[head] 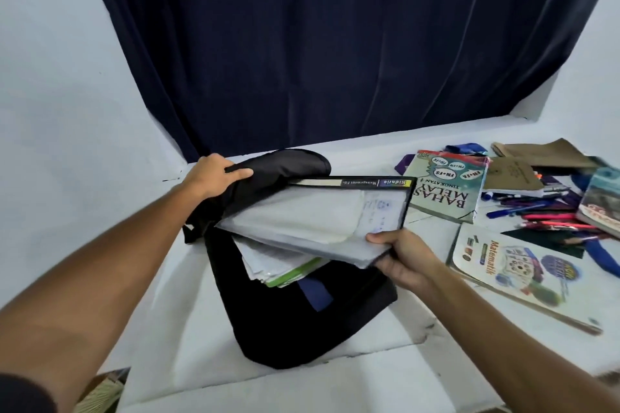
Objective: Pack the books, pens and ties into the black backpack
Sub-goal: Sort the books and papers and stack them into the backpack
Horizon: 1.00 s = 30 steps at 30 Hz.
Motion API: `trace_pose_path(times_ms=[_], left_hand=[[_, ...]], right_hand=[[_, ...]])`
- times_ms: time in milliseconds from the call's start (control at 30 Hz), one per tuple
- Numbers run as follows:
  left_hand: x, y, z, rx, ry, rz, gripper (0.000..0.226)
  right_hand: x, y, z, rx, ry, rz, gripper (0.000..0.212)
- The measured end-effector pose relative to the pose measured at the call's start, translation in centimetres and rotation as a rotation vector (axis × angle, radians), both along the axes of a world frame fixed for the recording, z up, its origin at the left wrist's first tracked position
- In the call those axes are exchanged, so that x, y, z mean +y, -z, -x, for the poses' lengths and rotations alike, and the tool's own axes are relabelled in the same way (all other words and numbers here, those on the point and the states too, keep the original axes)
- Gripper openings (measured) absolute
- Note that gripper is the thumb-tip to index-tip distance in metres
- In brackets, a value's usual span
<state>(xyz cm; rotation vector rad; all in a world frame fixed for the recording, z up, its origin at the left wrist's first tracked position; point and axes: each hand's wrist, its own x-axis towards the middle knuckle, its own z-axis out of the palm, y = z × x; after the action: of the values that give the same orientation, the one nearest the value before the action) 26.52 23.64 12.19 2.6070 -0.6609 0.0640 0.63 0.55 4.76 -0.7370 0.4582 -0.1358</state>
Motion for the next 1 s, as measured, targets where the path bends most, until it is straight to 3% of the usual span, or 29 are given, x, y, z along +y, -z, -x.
trace_pose_path(times_ms=[200, 333, 667, 800, 933, 1000], left_hand=[[-0.2, -1.7, 0.1, 0.073, 0.020, 0.062, 0.060], [0.0, -2.3, 0.0, 0.093, 0.045, 0.077, 0.061], [0.7, -2.5, 0.1, 0.098, 0.109, -0.006, 0.055], [0.3, -2.2, 0.8, 0.090, 0.168, -0.057, 0.058], [0.3, -1.7, 1.7, 0.087, 0.171, -0.071, 0.057], [0.6, -1.5, 1.7, 0.102, 0.164, -0.043, 0.057]], right_hand=[[6.3, -0.1, -4.9, 0.016, 0.111, 0.002, 0.044], [9.0, 0.1, -7.5, 0.093, 0.156, -0.032, 0.027], [11.9, 1.1, -9.3, 0.137, 0.286, -0.064, 0.031], [12.8, 0.8, -10.0, 0.140, 0.265, -0.086, 0.034], [13.1, 0.1, -10.5, 0.116, 0.150, -0.131, 0.014], [12.2, -0.2, -10.4, 0.165, 0.043, -0.041, 0.022]])
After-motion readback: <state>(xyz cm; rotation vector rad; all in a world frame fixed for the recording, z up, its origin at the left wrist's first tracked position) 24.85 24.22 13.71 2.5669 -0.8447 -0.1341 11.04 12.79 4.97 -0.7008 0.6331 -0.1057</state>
